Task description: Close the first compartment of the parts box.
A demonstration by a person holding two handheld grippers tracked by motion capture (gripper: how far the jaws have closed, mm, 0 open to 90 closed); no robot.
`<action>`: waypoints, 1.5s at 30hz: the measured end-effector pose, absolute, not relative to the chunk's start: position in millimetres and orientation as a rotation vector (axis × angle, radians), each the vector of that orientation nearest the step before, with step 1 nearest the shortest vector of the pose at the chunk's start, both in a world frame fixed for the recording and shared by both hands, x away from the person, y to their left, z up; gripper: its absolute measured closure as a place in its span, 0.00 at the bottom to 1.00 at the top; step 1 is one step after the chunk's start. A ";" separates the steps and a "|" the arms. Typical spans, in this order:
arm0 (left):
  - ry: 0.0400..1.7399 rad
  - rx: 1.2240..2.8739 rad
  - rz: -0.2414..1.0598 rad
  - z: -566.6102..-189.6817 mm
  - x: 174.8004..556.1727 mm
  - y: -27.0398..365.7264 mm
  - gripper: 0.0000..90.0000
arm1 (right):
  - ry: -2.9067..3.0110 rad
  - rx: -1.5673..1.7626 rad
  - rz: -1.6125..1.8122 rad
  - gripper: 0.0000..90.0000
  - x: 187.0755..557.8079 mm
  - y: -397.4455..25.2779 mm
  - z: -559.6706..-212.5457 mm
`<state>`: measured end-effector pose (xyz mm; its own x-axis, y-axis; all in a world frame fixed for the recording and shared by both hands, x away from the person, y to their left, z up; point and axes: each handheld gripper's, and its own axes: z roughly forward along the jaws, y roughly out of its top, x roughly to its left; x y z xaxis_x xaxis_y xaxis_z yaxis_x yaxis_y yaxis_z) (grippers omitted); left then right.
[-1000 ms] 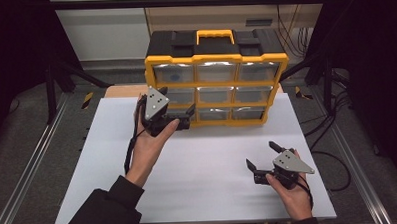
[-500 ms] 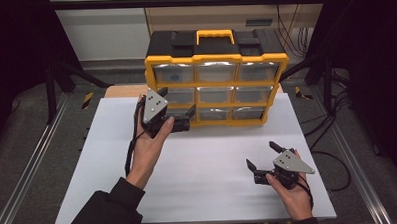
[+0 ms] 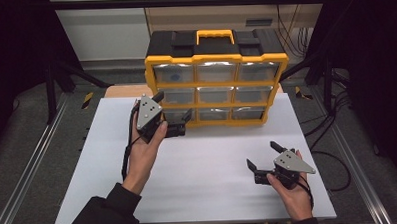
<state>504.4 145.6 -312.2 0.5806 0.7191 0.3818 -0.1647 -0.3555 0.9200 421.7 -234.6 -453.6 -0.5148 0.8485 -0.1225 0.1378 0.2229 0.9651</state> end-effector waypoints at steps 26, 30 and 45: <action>0.444 1.678 0.986 -324.6 489.9 163.8 0.01 | 1.823 0.916 1.334 0.03 421.5 -234.6 -453.9; 0.442 1.676 0.985 -327.4 488.1 164.9 0.01 | 1.823 0.916 1.332 0.03 421.6 -234.5 -453.9; 0.437 1.677 0.962 -340.4 486.7 177.8 0.00 | 1.823 0.919 1.331 0.03 421.4 -235.2 -454.0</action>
<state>486.7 177.8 -340.4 0.6022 0.7058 0.3731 -0.1841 -0.3320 0.9251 421.4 -235.2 -454.0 -0.5117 0.8505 -0.1218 0.1431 0.2241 0.9640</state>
